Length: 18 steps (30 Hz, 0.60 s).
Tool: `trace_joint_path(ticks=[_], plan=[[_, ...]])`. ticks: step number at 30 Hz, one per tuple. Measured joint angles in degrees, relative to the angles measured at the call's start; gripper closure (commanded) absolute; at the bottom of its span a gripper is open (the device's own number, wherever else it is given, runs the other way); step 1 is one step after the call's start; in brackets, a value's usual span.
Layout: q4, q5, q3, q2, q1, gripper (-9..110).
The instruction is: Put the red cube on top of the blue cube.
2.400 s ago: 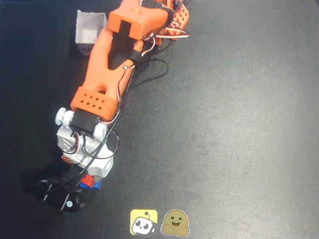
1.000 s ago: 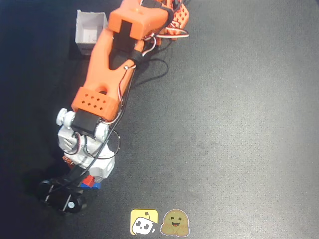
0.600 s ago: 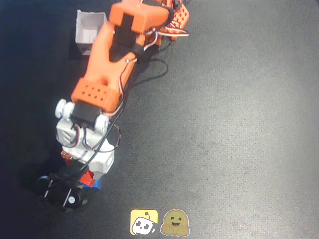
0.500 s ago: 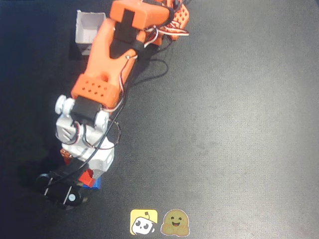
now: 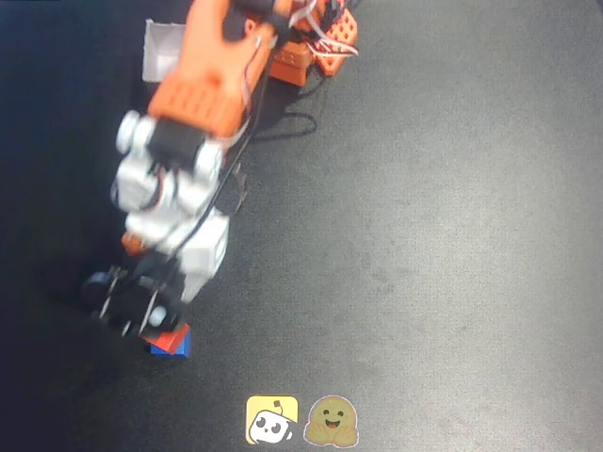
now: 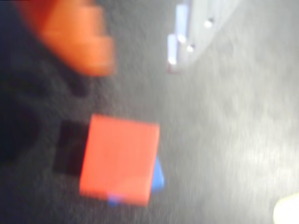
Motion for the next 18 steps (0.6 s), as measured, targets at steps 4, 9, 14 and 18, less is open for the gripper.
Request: trace_joint_path(ticks=[4, 9, 14, 18], plan=[[-1.85, -1.93, 9.93, 9.58, -1.41, 101], [-3.25, -4.31, 22.85, 22.94, -3.43, 101], [-6.15, -6.86, 37.44, 38.32, -5.98, 101], [-6.86, -7.73, 47.46, 50.45, -8.26, 101]])
